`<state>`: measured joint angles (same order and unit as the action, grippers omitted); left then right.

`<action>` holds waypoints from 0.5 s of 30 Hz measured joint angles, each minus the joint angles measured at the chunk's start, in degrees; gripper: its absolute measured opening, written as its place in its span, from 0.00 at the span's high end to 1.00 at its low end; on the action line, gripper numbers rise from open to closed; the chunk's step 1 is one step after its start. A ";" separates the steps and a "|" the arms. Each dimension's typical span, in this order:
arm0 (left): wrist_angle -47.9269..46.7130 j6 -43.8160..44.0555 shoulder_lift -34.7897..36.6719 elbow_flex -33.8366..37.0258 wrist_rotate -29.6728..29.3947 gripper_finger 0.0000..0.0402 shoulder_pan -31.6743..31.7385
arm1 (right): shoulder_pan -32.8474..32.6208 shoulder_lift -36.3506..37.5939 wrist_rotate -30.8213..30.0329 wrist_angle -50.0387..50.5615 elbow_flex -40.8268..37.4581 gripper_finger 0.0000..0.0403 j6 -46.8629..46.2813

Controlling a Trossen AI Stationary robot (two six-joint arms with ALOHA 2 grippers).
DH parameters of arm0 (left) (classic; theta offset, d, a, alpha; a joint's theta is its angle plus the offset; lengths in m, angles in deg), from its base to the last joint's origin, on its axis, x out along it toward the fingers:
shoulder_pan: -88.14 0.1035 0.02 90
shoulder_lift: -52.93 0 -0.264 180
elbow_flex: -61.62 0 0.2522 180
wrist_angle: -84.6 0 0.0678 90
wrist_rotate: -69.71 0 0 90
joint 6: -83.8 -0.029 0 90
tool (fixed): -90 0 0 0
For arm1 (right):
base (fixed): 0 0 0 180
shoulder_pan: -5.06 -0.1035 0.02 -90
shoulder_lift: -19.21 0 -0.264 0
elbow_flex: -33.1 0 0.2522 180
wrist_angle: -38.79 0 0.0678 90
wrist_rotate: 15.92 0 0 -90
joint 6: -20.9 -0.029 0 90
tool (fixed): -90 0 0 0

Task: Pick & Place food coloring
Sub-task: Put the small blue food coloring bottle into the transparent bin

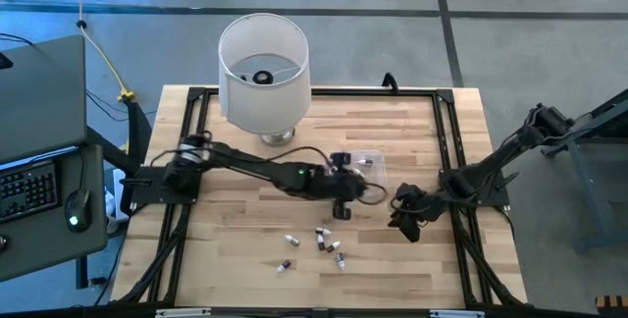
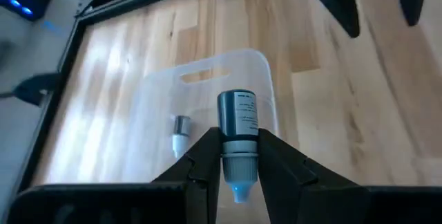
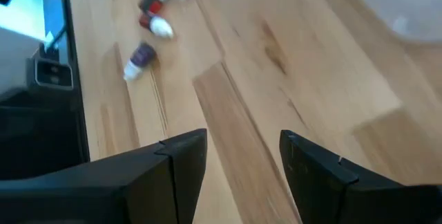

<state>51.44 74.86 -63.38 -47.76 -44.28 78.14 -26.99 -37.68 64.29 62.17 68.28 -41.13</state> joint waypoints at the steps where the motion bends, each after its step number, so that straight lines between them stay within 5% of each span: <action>1: -2.20 -0.93 -1.88 -2.69 -0.42 0.82 0.17 | 0.00 0.00 0.76 0.09 -0.25 0.56 -0.42; 7: -9.95 -1.32 -9.92 -13.58 0.84 0.81 0.81 | 0.09 0.02 1.39 0.36 -0.29 0.56 -0.76; 15: -12.82 -1.21 -12.12 -15.05 1.30 0.77 2.30 | 0.18 0.02 1.38 -0.06 -0.27 0.56 -0.78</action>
<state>38.62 73.64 -75.50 -62.81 -42.98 80.44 -26.82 -37.65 65.67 62.11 68.01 -41.91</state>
